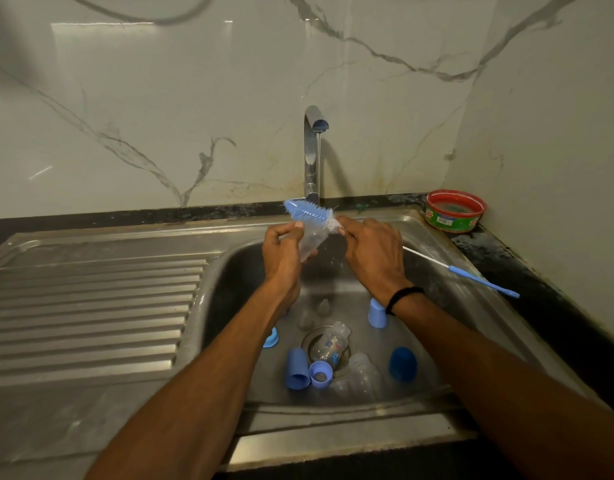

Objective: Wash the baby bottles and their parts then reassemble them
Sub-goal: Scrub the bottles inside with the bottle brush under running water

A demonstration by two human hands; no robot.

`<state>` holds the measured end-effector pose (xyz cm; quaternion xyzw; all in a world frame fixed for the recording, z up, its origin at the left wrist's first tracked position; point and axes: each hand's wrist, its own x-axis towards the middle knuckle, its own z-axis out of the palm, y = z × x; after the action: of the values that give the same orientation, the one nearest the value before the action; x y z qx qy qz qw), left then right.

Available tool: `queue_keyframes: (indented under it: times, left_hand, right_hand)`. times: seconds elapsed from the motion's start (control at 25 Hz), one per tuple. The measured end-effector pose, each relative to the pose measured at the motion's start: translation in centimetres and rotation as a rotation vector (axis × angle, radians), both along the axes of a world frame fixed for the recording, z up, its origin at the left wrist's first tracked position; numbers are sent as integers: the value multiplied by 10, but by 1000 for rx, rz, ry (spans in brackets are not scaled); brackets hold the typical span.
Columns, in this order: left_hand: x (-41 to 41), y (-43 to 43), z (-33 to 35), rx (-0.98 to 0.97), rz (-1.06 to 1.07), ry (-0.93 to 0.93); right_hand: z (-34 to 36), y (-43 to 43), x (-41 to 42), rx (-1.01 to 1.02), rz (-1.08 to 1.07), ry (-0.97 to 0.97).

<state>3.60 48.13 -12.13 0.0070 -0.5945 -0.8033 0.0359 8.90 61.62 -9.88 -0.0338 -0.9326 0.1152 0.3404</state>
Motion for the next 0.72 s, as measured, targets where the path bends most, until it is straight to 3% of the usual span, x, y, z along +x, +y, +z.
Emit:
queue_keyframes:
  times: [0.2,0.32,0.72]
  left_hand:
    - [-4,0,0,-4,-81,-183]
    - [3,3,5,-109,-123,-102]
    - [12,-4,16,9,-92,13]
  right_hand:
    - [-2,2,-3,-22,2,-50]
    - [-1,4,-4,-53,5,-1]
    - [2,0,-2,-70,27,13]
